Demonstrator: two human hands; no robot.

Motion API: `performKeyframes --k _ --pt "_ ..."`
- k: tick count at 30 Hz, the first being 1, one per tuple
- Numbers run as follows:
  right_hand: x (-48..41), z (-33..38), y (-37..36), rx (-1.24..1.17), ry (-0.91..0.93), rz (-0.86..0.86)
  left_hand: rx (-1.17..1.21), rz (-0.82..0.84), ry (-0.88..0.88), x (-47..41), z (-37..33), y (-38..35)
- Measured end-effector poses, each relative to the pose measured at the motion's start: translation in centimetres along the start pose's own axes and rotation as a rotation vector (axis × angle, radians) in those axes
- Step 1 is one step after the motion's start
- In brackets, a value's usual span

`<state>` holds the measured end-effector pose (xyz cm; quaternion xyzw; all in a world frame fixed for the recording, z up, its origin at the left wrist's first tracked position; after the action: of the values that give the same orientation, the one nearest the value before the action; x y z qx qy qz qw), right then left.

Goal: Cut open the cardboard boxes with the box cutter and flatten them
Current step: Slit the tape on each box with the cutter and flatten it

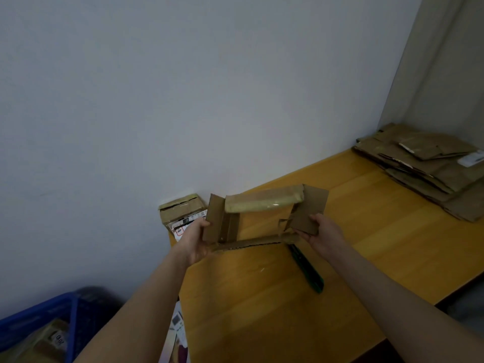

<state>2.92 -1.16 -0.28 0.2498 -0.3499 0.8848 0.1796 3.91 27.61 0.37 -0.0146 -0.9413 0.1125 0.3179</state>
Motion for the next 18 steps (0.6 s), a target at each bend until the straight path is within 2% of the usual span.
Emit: performKeyframes --k 2,5,9,13,18 --pt "-0.2 -0.3 0.5 -0.041 -0.022 -0.022 0.072 0.037 -0.005 -0.2 -0.2 0.0" --pt "0.0 -0.8 1.2 -0.061 -0.05 -0.047 0.004 -0.089 -0.001 -0.7 0.0 0.5" --pt "0.7 -1.4 1.0 -0.053 -0.079 -0.002 -0.084 -0.146 0.148 -1.3 2.0 1.1" --pt "0.8 -1.2 2.2 0.003 -0.084 -0.042 -0.08 -0.186 0.257 -1.1 3.5 2.4" --pt "0.9 -1.3 2.8 0.135 -0.064 -0.024 0.003 -0.181 0.153 -1.9 2.2 2.2"
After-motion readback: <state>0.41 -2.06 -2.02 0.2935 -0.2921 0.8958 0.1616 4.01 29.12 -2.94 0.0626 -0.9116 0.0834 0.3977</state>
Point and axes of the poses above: each hand's wrist, its own x-axis away from the middle knuckle, its own y-axis out of the back of the hand, z = x × y, the point moved 10 cm from there along -x, towards the middle knuckle, and after that the axes turned 3 degrees about -x, right-handed, at the moved point
